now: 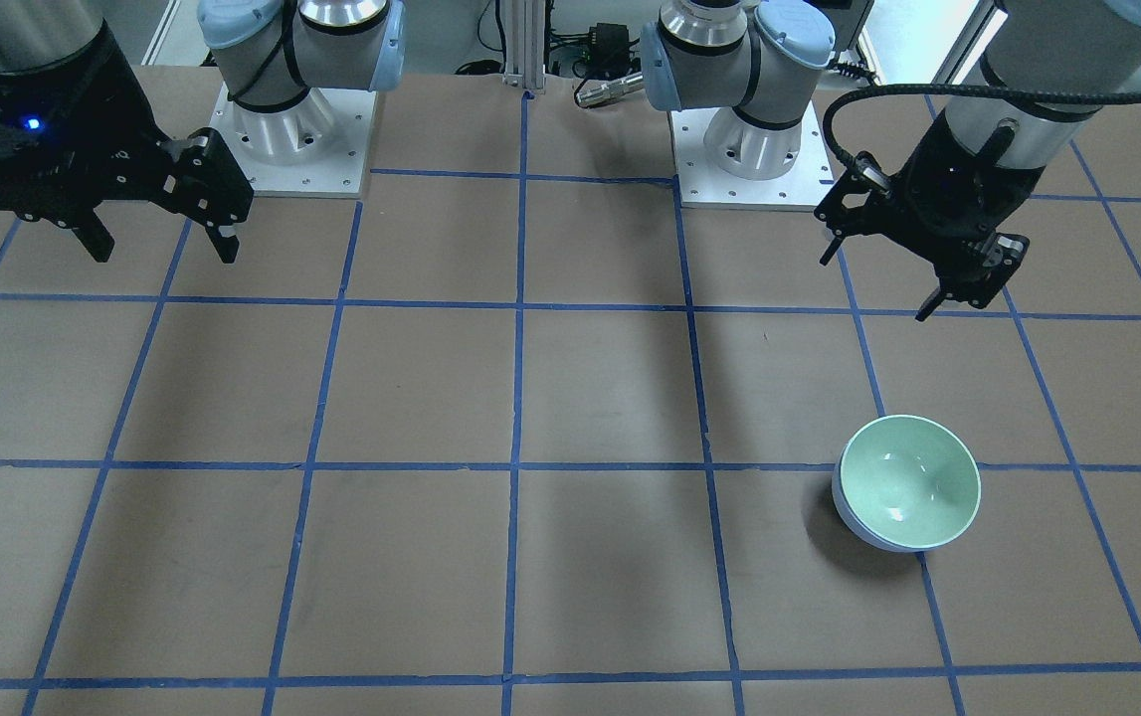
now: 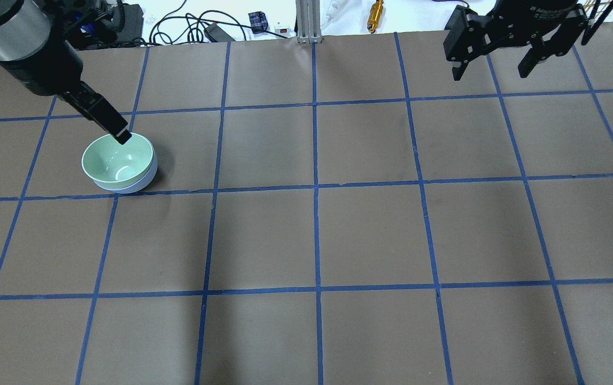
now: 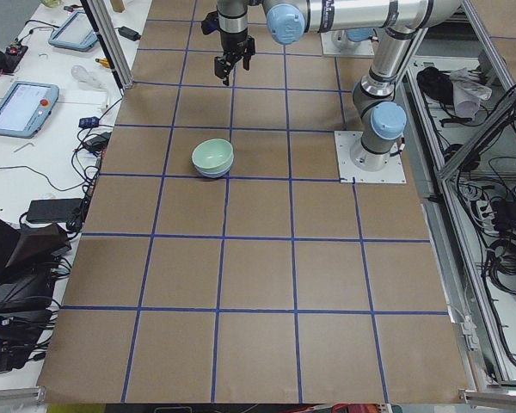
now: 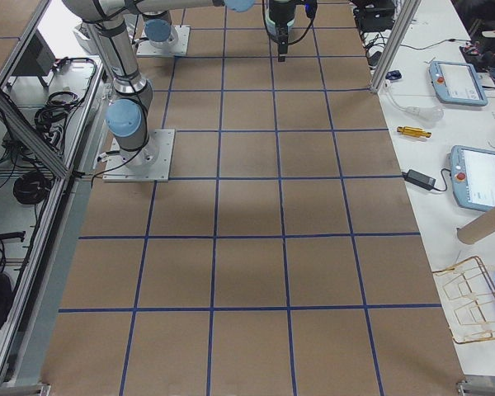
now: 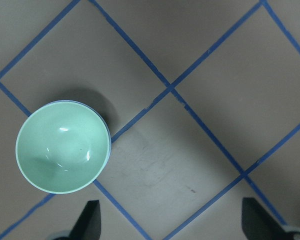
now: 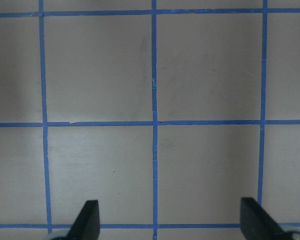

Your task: Stack green bowl on blue bowl

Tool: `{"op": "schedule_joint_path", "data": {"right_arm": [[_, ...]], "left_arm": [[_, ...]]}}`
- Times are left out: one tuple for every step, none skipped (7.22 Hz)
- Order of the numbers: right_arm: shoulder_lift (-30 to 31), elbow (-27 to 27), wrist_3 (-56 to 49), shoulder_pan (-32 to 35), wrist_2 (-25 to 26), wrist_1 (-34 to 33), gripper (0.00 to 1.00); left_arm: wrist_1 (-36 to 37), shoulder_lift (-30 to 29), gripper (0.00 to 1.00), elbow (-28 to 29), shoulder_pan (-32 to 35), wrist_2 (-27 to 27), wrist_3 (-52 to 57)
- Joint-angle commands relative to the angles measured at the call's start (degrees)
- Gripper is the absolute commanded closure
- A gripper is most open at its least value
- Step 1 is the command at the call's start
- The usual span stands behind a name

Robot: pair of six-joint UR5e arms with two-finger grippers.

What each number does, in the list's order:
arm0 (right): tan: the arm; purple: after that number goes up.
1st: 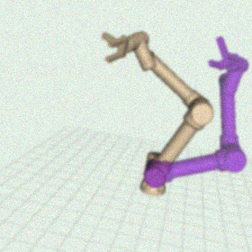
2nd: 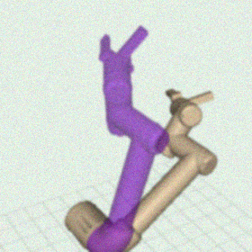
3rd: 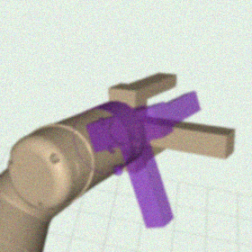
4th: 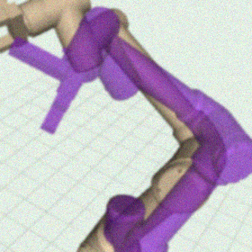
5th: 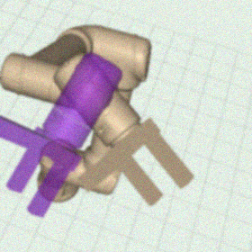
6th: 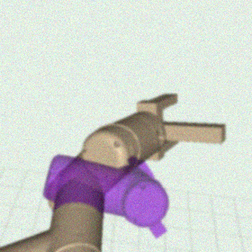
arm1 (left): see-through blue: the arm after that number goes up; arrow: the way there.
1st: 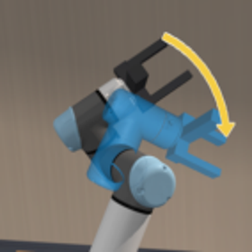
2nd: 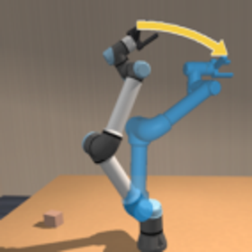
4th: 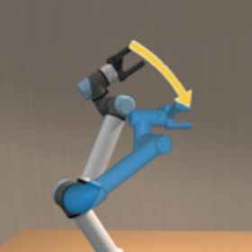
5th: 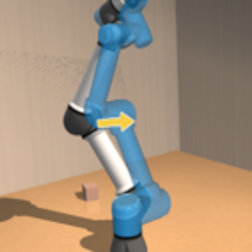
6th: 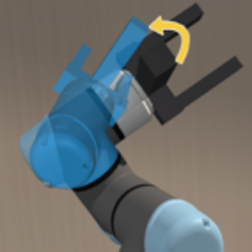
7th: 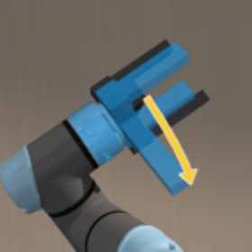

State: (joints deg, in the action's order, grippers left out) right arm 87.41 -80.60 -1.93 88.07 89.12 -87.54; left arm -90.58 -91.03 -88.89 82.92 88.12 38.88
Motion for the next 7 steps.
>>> {"op": "schedule_joint_path", "data": {"right_arm": [[0.0,0.0,0.0,0.0,0.0,0.0,0.0],[0.0,0.0,0.0,0.0,0.0,0.0,0.0],[0.0,0.0,0.0,0.0,0.0,0.0,0.0],[0.0,0.0,0.0,0.0,0.0,0.0,0.0],[0.0,0.0,0.0,0.0,0.0,0.0,0.0],[0.0,0.0,0.0,0.0,0.0,0.0,0.0],[0.0,0.0,0.0,0.0,0.1,0.0,0.0]], "left_arm": [[0.2,-0.5,0.0,0.4,6.6,0.2,-25.3],[1.0,-0.8,0.0,0.7,8.6,-0.4,-32.9],[0.9,-0.6,0.0,0.7,9.0,-0.3,-33.9],[0.8,-0.1,0.0,0.8,9.0,-0.1,-34.2],[0.7,0.1,0.0,0.8,9.0,0.4,-37.4],[0.7,0.3,0.0,0.9,8.8,0.4,-39.1],[0.7,0.4,0.0,0.9,8.7,0.4,-39.1]]}}
